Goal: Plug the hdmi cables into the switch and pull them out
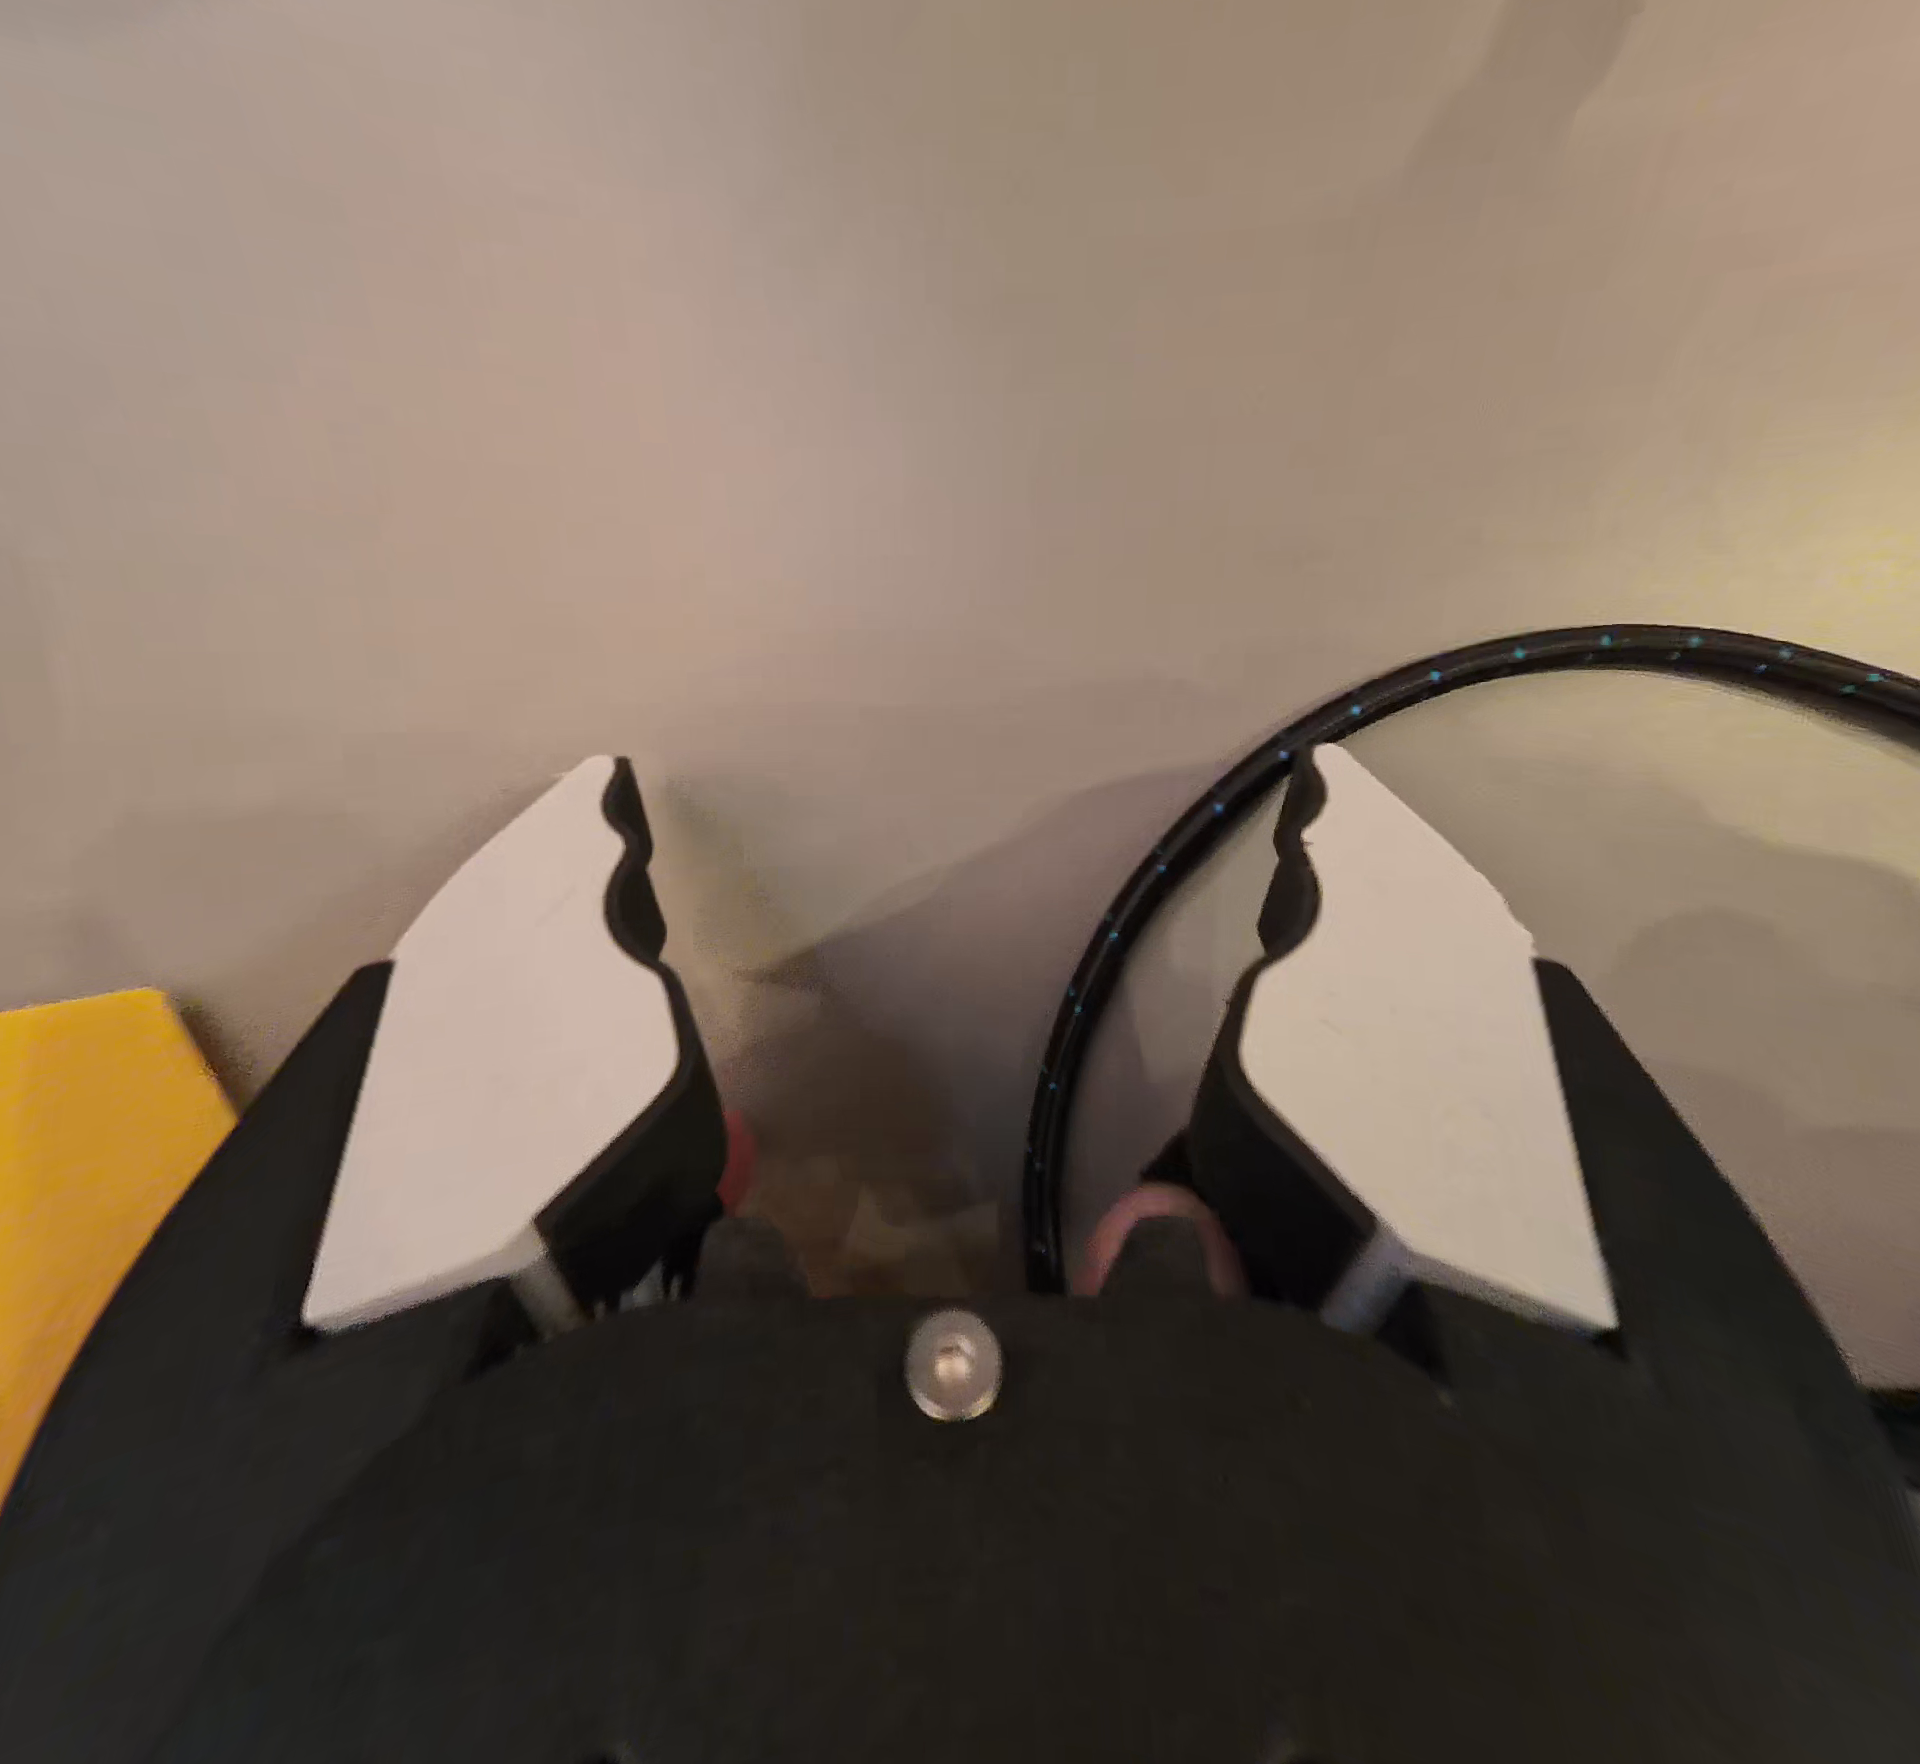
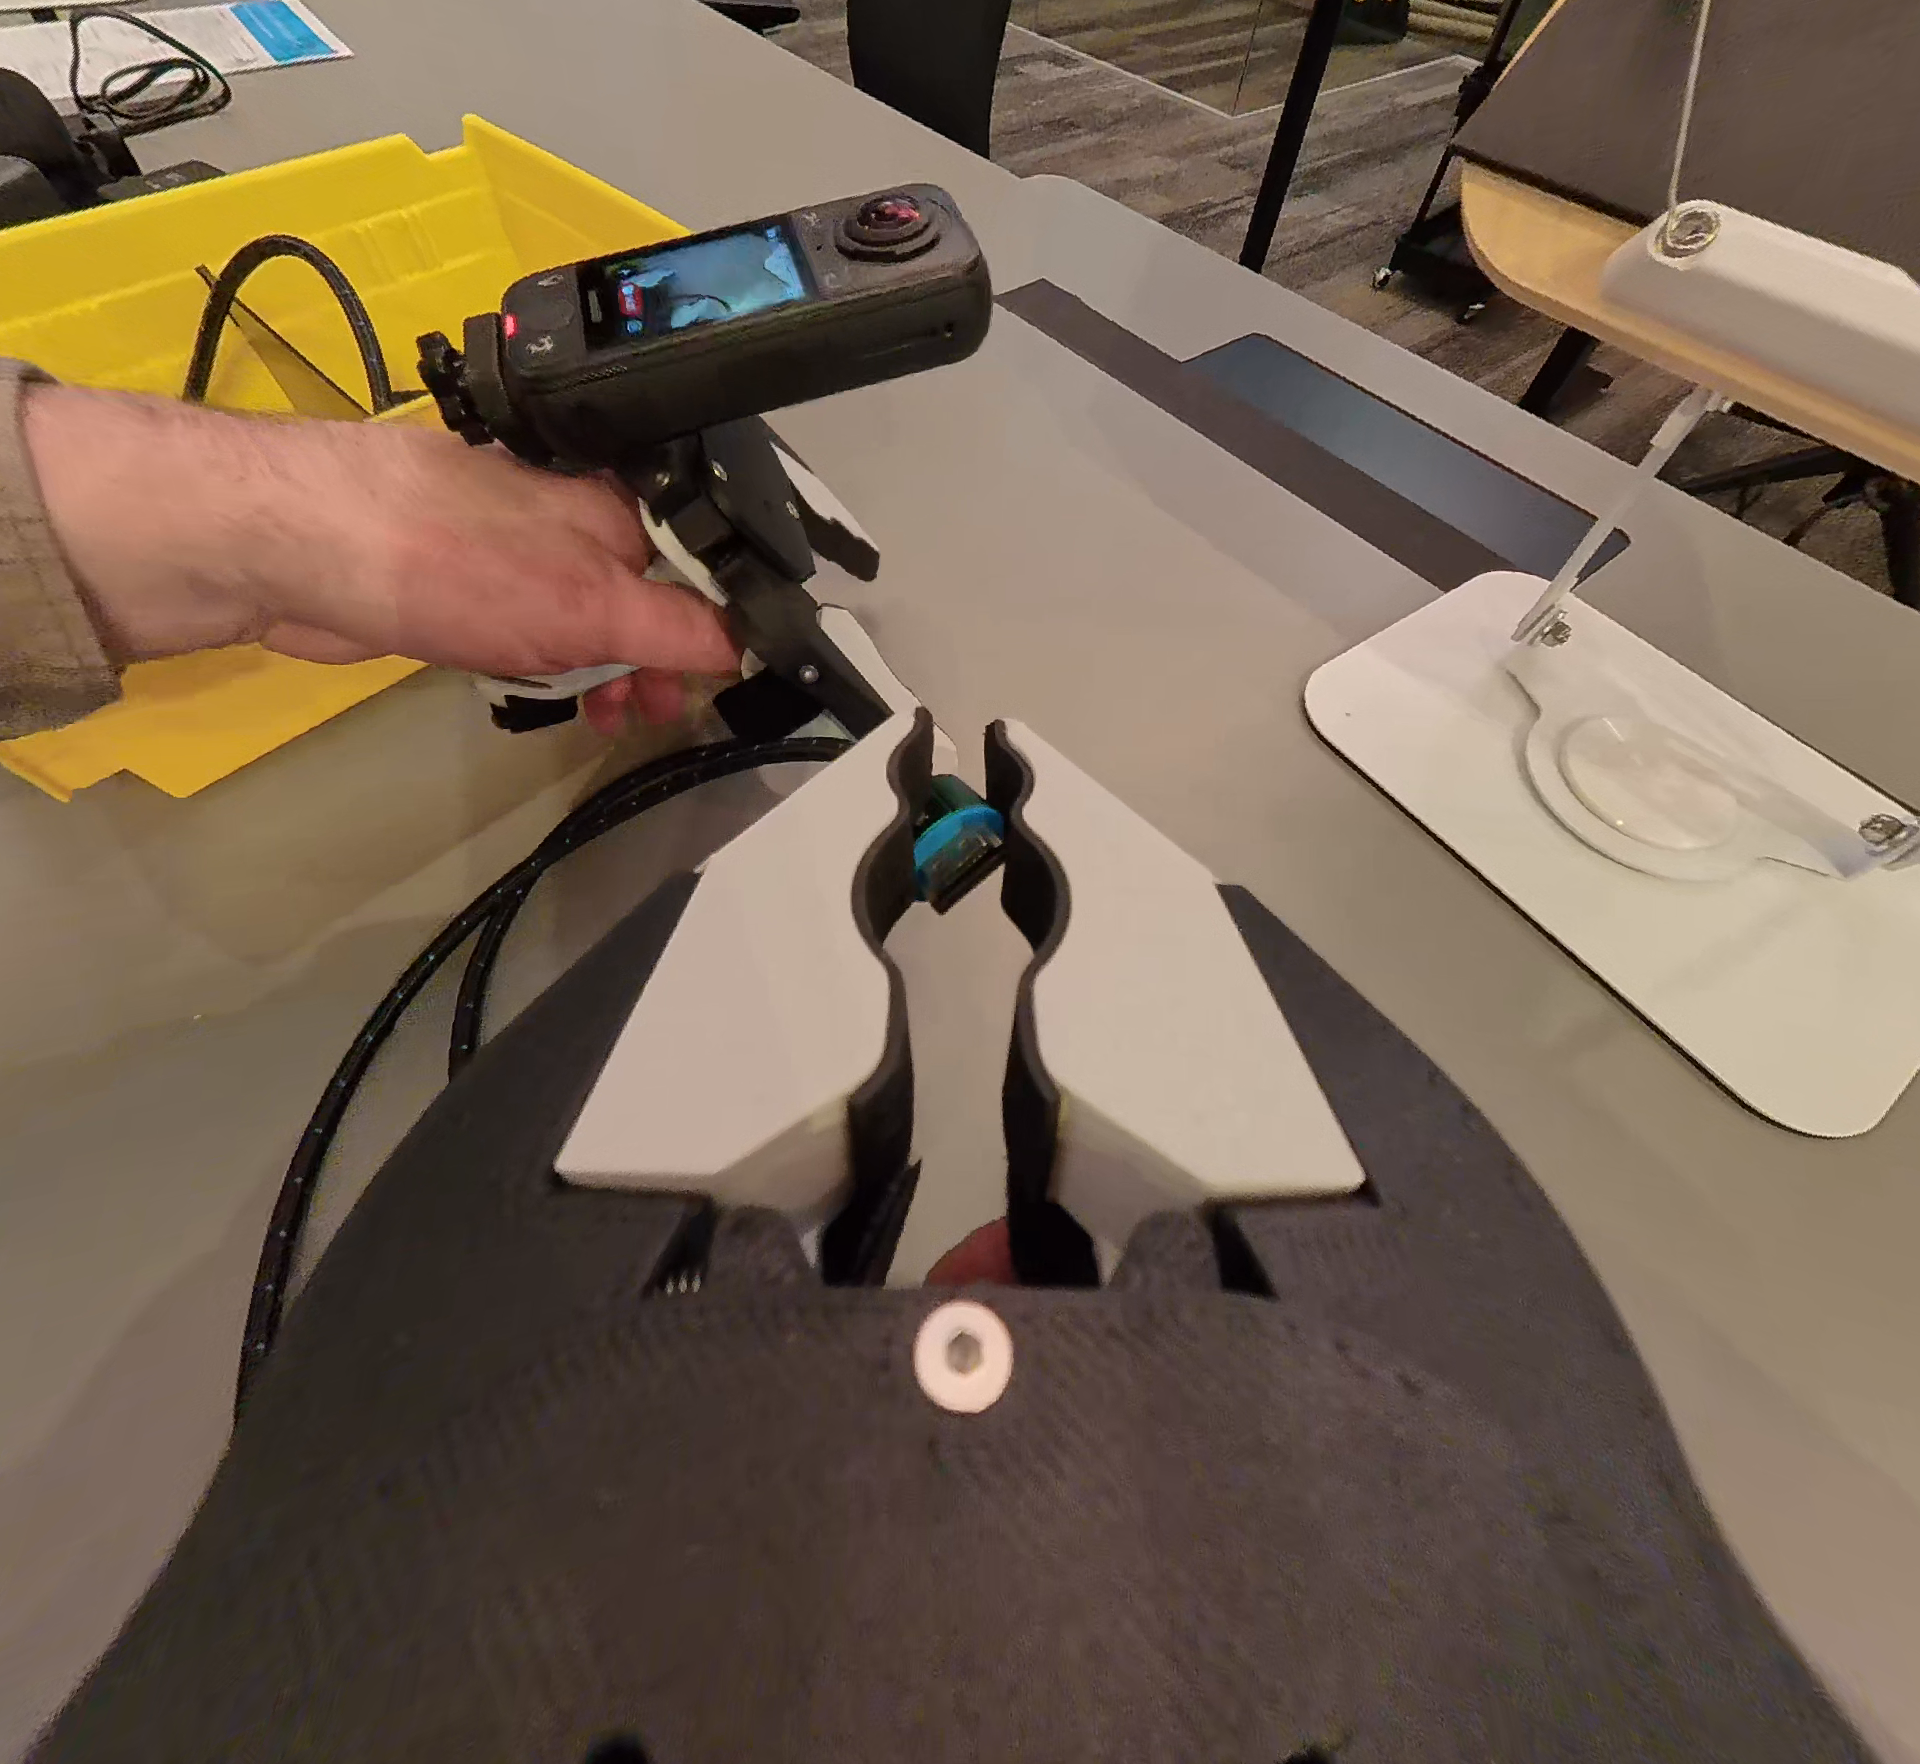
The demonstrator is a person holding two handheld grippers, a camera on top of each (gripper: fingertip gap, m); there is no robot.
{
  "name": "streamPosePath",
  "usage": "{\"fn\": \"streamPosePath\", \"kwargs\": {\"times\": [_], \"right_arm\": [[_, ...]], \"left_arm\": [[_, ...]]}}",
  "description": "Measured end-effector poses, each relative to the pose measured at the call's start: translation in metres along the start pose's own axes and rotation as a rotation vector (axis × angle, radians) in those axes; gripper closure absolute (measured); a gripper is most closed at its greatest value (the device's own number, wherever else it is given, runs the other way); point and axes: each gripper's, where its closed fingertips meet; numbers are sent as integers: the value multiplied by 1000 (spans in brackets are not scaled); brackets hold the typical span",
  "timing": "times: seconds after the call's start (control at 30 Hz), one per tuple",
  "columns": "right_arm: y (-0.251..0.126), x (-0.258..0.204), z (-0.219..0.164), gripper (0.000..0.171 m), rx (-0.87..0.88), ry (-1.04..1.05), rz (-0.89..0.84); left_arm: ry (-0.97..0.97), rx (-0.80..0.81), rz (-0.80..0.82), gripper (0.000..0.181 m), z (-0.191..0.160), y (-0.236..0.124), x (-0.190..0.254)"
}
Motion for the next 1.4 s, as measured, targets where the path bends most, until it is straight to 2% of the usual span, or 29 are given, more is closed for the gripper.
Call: {"fn": "streamPosePath", "kwargs": {"times": [0.13, 0.27, 0.4, 0.47, 0.53, 0.57, 0.6, 0.73, 0.77, 0.8, 0.83, 0.87, 0.93, 1.0, 1.03, 1.17, 1.27, 1.33, 1.37, 1.4], "right_arm": [[0, 0, -2, 164, -4, -2, 1], [0, 2, -3, 164, -5, -5, -3], [-1, 6, -4, 164, -5, 3, -7], [0, 7, -6, 164, -5, 10, -6], [0, 8, -7, 164, -6, 15, -2], [1, 8, -8, 164, -7, 17, 1], [2, 8, -9, 164, -8, 20, 4], [3, 3, -10, 165, -10, 16, 20], [3, 3, -9, 165, -10, 15, 21], [3, 2, -9, 165, -10, 14, 21], [3, 2, -9, 165, -9, 13, 21], [3, 2, -9, 165, -9, 13, 21], [2, 2, -8, 165, -9, 11, 21], [1, 2, -7, 165, -7, 10, 19], [1, 2, -7, 165, -6, 10, 19], [0, 2, -7, 165, -6, 11, 18], [1, 2, -8, 165, -7, 11, 20], [0, 3, -8, 165, -7, 9, 20], [0, 3, -8, 165, -7, 10, 19], [-1, 5, -8, 165, -5, 13, 18]], "left_arm": [[61, -109, -51, 71, -5, -2, 4], [104, -69, -32, 68, 9, 3, -4], [40, -12, -89, 87, 25, 12, -6], [66, 15, -75, 87, 29, 20, -6], [65, 18, -82, 75, 30, 22, 3], [97, 12, -94, 58, 27, 24, 10], [105, 26, -88, 50, 26, 24, 12], [113, -68, -90, 41, 16, 21, 20], [130, -32, -81, 44, 17, 18, 20], [126, -2, -61, 57, 20, 16, 19], [107, 41, 14, 79, 27, 13, 9], [141, 76, 112, 89, 32, 9, -3], [128, 90, 258, 95, 32, 4, -26], [127, 87, 134, 99, 26, 5, -13], [112, 100, 188, 104, 26, 3, -23], [196, 106, 130, 113, 29, 5, -11], [80, 75, -47, 96, 34, 18, 20], [66, 4, -79, 83, 30, 20, 29], [92, 25, -59, 84, 33, 20, 29], [108, 65, -18, 97, 37, 19, 26]]}}
Point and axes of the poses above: each gripper's, where its closed fingertips meet, y out along the fingers, z out of its top, x = y × z across the jaws, and after that the axes turned 3 degrees about -y, right-handed
